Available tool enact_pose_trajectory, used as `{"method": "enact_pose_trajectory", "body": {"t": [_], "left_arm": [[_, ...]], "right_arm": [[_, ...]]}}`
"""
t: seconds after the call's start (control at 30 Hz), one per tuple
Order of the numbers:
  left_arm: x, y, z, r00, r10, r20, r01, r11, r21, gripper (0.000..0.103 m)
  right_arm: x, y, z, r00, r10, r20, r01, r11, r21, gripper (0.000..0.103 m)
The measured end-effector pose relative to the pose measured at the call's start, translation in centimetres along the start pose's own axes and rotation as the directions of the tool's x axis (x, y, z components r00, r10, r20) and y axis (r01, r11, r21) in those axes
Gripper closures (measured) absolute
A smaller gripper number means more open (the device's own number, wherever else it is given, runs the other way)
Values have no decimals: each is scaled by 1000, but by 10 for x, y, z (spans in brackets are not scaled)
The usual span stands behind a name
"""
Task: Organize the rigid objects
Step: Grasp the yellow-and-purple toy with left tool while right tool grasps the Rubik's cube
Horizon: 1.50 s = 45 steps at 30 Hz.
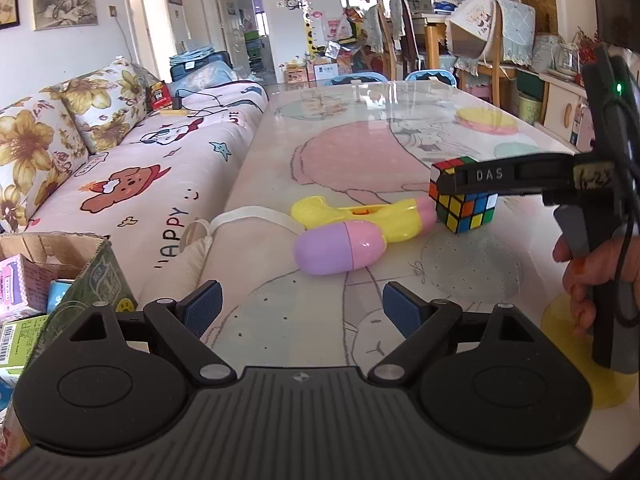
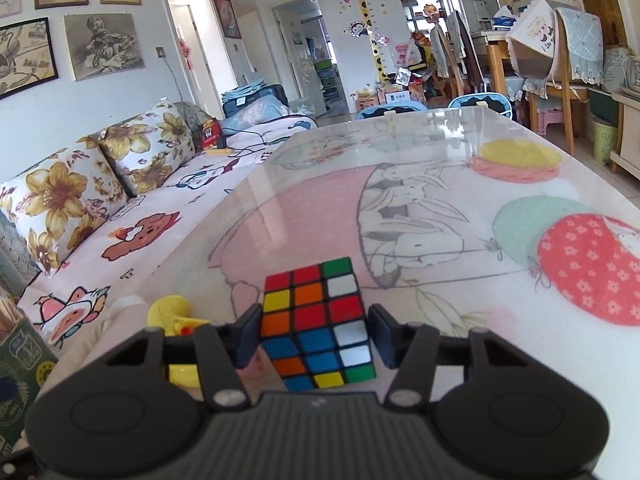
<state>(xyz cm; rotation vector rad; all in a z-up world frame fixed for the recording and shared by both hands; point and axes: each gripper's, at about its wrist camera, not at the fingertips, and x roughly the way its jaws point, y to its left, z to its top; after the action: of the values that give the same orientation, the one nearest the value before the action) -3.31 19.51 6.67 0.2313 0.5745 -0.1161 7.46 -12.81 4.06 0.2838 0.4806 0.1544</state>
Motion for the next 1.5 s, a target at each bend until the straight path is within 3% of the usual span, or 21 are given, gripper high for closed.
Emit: {"method": "enact_pose_trajectory", "body": {"t": [0.2, 0.43, 0.63, 0.8, 0.93, 1.1, 1.33, 1.4, 1.5], "left_arm": [[1, -1, -2, 1000, -16, -1, 16, 1000, 21, 0], [6, -4, 6, 999, -41, -5, 41, 999, -25, 0], [23, -15, 24, 999, -41, 19, 42, 998, -39, 0], [51, -12, 32, 997, -78, -26, 77, 997, -21, 0], [68, -4, 29, 993, -98, -58, 97, 995, -24, 0], [81, 7, 24, 980, -179, -89, 171, 982, -84, 0], [86, -2, 23, 977, -198, -81, 192, 978, -79, 0], [86, -6, 25, 978, -197, -74, 193, 979, -64, 14], [80, -7, 24, 977, -205, -65, 201, 978, -54, 22]], "right_arm": [[-22, -12, -3, 1000, -21, -9, 21, 1000, -5, 50], [-49, -25, -14, 997, -74, -20, 73, 995, -66, 50], [-49, -29, -15, 996, -85, -22, 84, 994, -73, 49], [-44, -29, -17, 997, -71, -32, 69, 995, -69, 26], [-37, -28, -16, 997, -65, -39, 62, 995, -73, 25], [-29, -25, -16, 997, -51, -50, 47, 996, -74, 21], [-25, -28, -14, 997, -69, -37, 67, 995, -68, 16], [-26, -33, -13, 997, -71, -34, 69, 997, -46, 13], [-26, -39, -10, 996, -85, -28, 85, 996, -30, 11]]}}
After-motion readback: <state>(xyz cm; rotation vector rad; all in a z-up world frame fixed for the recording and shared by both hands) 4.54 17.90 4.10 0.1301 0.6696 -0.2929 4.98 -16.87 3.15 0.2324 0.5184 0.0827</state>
